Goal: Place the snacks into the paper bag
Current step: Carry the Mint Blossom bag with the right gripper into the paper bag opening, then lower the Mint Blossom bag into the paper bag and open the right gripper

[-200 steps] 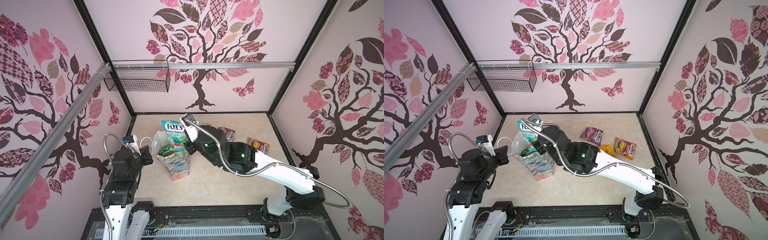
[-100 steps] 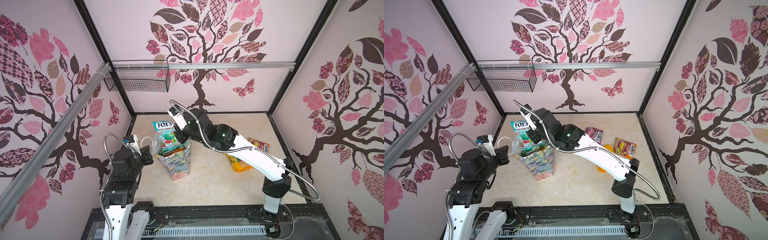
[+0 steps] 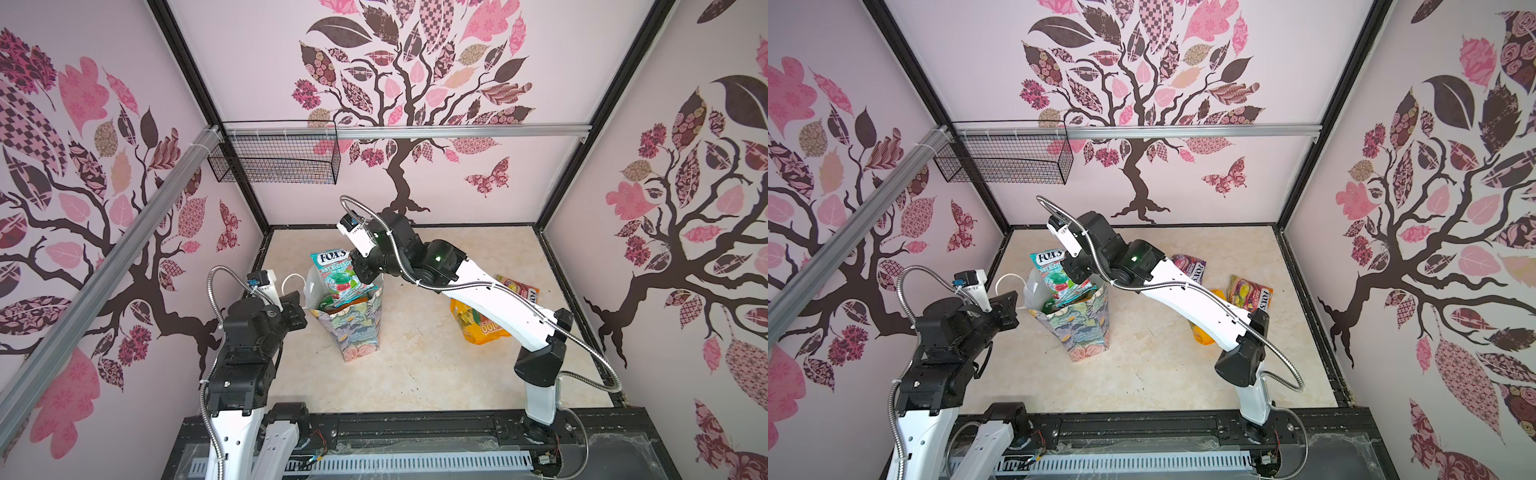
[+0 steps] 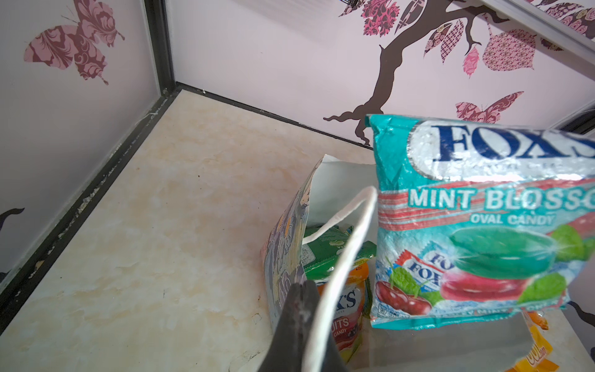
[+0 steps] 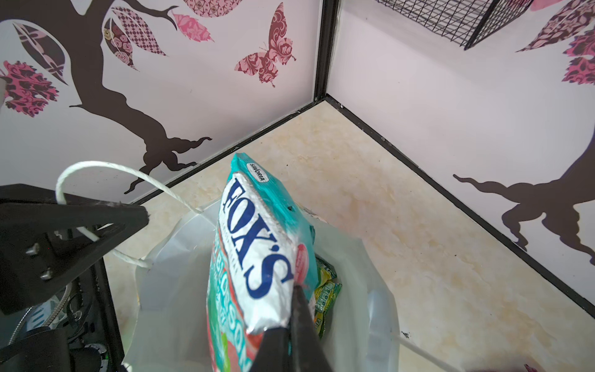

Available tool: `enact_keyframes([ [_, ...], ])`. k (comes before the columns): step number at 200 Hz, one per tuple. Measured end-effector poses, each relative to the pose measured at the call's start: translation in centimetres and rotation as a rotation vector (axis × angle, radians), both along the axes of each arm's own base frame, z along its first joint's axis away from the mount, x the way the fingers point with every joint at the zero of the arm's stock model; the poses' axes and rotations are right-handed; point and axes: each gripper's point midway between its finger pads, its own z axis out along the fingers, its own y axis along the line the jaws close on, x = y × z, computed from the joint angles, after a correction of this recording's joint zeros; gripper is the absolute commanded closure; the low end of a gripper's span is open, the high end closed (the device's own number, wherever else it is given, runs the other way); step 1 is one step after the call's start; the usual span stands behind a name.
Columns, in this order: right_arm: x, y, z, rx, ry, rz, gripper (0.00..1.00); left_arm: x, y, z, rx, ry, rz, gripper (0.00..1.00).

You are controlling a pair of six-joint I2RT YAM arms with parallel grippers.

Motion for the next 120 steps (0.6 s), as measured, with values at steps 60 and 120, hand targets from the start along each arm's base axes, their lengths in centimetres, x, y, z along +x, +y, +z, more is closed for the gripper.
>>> enact_keyframes([
  [60,-0.5,0.9,-1.7,-0.015,0.045,0.050,1.00,0.0,0.0,0.0,0.000,0.000,0.000,0.94],
  [120,-0.6,1.1,-7.6,-0.080,0.129,0.061,1.00,0.0,0.0,0.0,0.001,0.000,0.001,0.94],
])
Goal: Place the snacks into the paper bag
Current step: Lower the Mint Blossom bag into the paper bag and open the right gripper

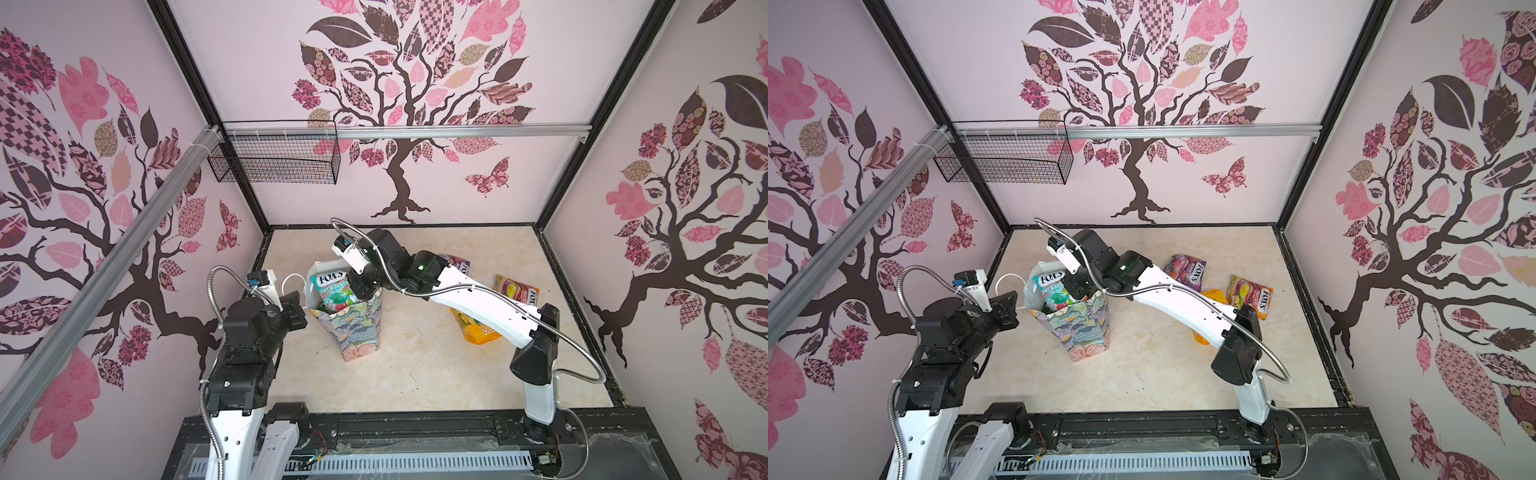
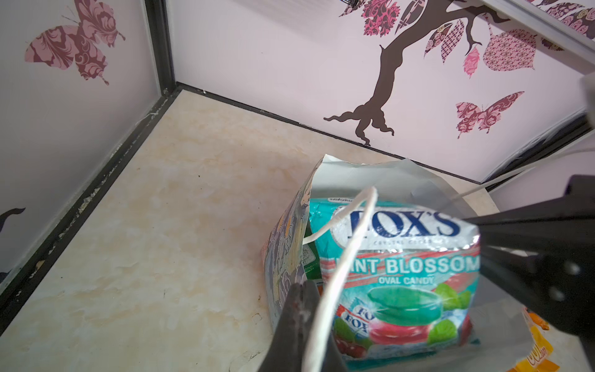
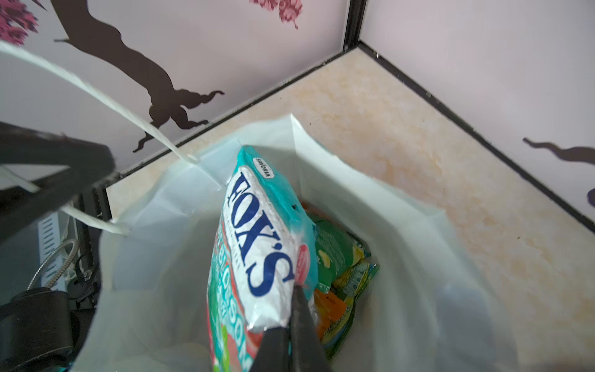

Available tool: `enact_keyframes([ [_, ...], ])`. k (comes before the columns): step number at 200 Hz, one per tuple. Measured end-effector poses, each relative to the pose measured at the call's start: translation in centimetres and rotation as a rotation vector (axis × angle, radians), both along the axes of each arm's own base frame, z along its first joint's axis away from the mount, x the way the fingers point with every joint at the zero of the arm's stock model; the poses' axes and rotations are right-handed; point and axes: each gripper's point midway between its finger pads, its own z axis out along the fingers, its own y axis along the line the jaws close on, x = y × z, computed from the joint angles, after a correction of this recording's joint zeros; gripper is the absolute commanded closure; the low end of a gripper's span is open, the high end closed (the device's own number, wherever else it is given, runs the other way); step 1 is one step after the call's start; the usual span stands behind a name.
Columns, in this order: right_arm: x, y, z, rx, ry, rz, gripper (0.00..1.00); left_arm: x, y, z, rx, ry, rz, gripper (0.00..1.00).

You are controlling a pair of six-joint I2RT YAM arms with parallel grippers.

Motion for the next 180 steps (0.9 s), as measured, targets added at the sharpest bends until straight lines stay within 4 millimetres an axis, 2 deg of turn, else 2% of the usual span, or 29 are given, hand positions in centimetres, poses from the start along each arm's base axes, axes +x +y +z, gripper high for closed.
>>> enact_keyframes([
  [19,0.4,-0.5,-1.1,-0.008,0.033,-0.006,1.00,0.0,0.0,0.0,0.000,0.000,0.001,0.94],
  [58,1.5,-0.8,-0.6,0.024,0.042,-0.026,1.00,0.0,0.0,0.0,0.001,0.000,0.002,0.94],
  [127,1.3,-0.7,-0.9,0.025,0.051,-0.023,1.00,0.0,0.0,0.0,0.001,0.000,0.002,0.94],
  [158,1.4,-1.0,-0.8,0.012,0.047,-0.037,0.91,0.0,0.0,0.0,0.001,0.000,0.002,0.94],
  [180,1.6,-1.2,0.0,0.014,0.032,-0.048,0.76,0.0,0.0,0.0,0.001,0.000,0.002,0.94],
])
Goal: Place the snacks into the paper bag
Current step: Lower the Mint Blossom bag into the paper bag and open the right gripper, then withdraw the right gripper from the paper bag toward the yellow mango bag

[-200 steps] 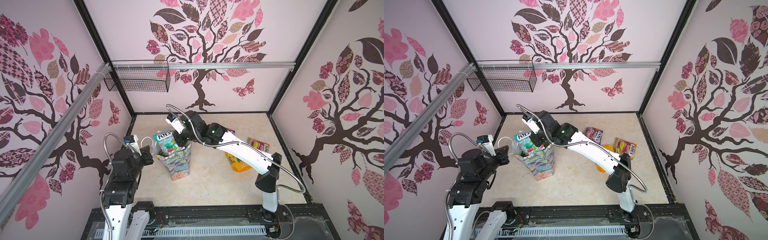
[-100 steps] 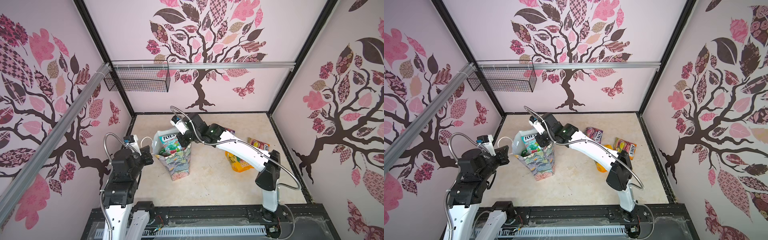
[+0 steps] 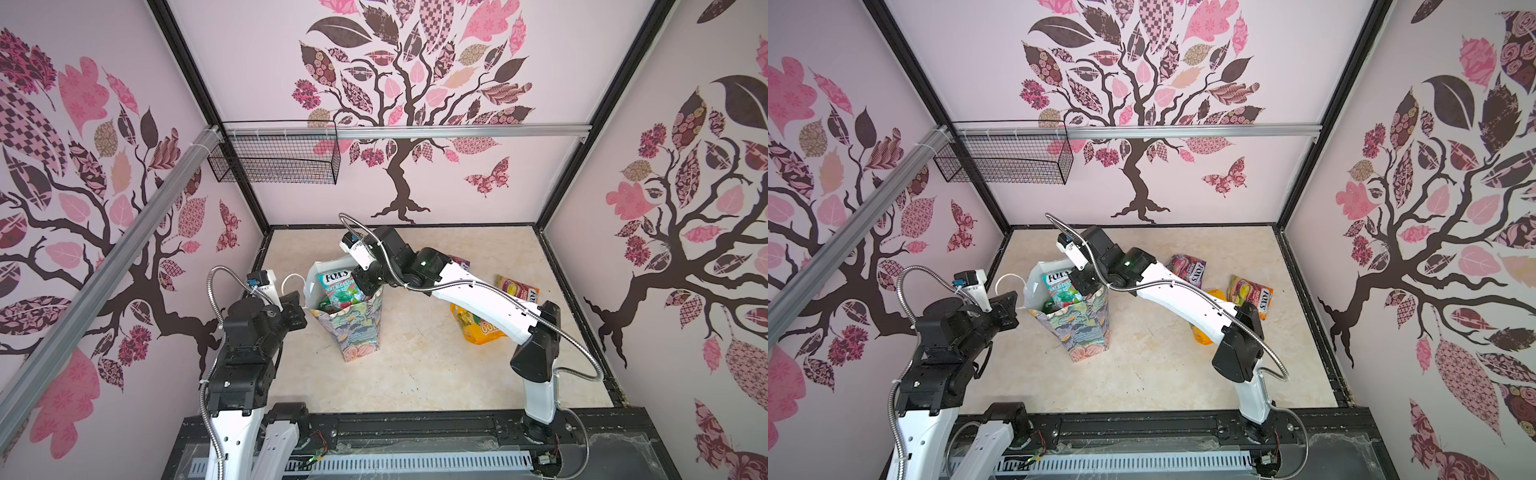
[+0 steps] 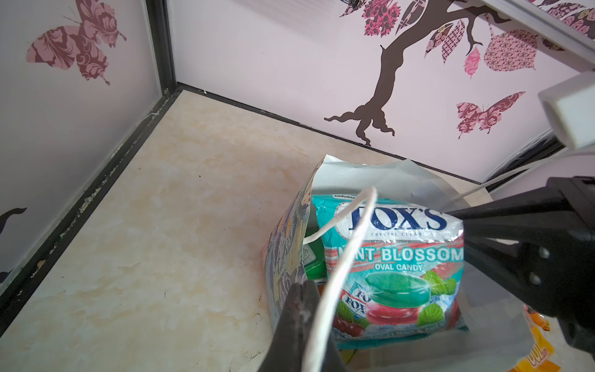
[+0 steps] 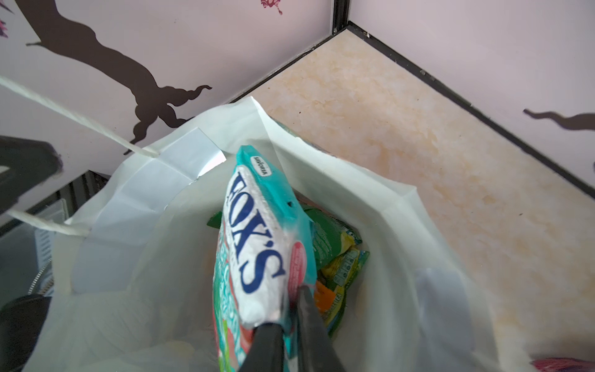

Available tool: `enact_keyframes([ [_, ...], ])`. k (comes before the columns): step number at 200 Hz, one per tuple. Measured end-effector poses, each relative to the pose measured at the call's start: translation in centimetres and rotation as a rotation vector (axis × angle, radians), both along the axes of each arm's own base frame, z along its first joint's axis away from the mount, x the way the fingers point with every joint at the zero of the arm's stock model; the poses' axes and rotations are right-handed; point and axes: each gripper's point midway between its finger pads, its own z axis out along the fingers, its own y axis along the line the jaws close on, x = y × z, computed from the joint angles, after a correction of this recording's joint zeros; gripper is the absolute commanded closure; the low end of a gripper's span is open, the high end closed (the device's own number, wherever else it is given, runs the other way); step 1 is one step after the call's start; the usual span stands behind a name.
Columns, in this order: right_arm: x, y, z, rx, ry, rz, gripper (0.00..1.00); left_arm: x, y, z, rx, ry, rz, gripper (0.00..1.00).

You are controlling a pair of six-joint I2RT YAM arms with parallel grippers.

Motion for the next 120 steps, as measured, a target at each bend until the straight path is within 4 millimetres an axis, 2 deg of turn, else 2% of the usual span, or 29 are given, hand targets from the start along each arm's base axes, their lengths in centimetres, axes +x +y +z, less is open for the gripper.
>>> enact_keyframes([
  [12,0.2,-0.1,0.6,0.005,-0.009,-0.013,0.71,0.0,0.0,0.0,0.000,0.000,0.000,0.94],
  [60,0.9,-0.9,4.1,-0.002,-0.108,-0.084,0.67,0.0,0.0,0.0,0.000,-0.001,0.000,0.94],
  [120,-0.7,-0.9,6.1,-0.023,-0.154,-0.086,0.64,0.1,0.1,0.1,0.001,-0.006,0.003,0.94],
])
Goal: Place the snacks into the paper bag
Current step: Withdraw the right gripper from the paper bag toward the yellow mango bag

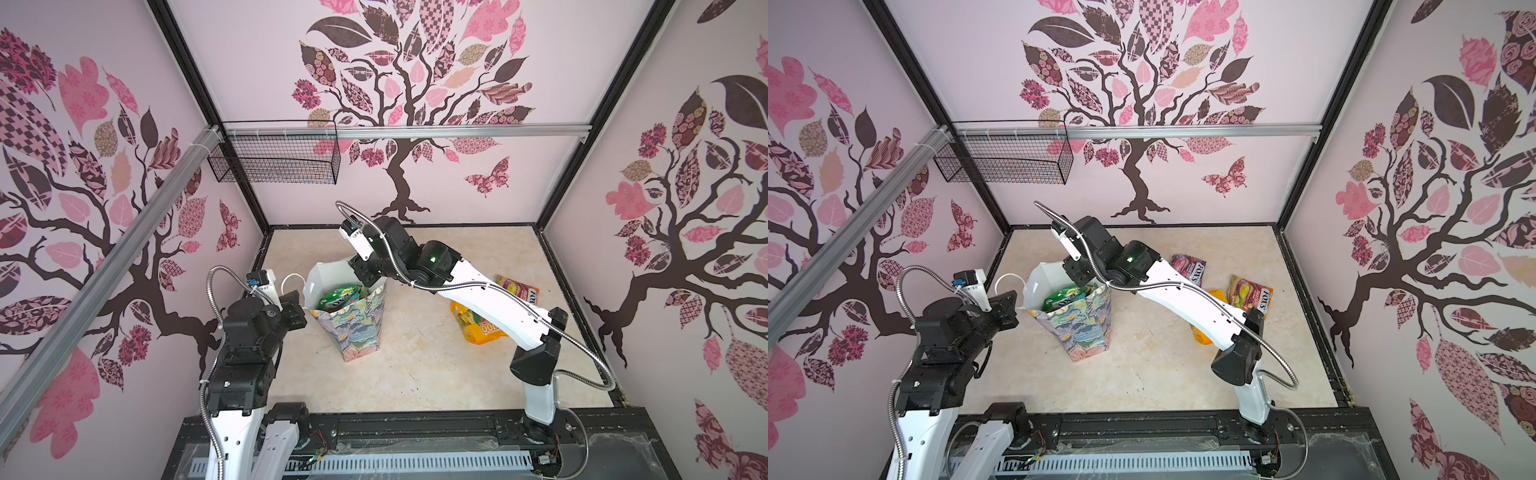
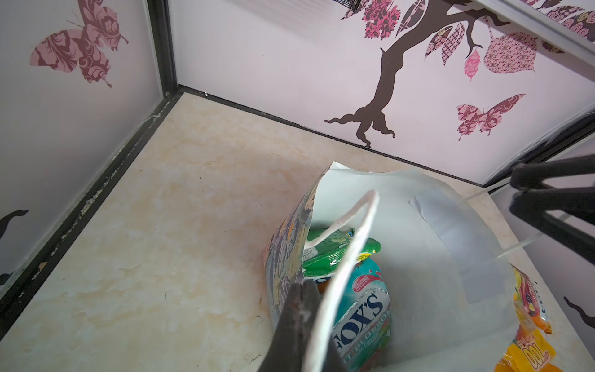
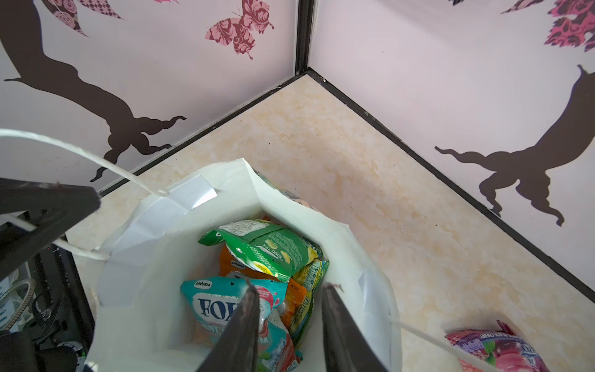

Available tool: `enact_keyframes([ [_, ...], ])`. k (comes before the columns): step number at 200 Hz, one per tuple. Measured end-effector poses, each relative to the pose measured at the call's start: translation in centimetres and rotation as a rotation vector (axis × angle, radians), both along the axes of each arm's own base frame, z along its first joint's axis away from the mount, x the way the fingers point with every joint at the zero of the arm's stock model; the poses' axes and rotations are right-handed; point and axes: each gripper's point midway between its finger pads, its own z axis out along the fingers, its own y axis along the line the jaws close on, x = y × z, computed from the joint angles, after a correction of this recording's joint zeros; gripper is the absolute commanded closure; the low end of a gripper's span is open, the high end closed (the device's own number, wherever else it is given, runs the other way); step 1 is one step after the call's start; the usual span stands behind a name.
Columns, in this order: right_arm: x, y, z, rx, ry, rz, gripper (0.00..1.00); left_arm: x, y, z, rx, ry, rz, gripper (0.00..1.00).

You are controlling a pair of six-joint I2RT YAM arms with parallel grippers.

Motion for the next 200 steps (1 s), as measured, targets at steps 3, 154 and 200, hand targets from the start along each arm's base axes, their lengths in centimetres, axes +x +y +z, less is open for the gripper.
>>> enact_keyframes([
  [3,-0.1,0.1,0.2,0.003,-0.002,0.002,0.64,0.0,0.0,0.0,0.000,0.000,0.000,0.94],
  [154,-6.1,-12.1,-0.7,0.066,0.017,-0.135,0.42,-0.3,0.3,-0.4,0.015,0.015,0.015,0.93],
  [200,-3.5,-20.3,-5.5,0.009,0.044,-0.418,0.01,-0.2,0.3,-0.5,0.016,0.020,0.014,0.93],
])
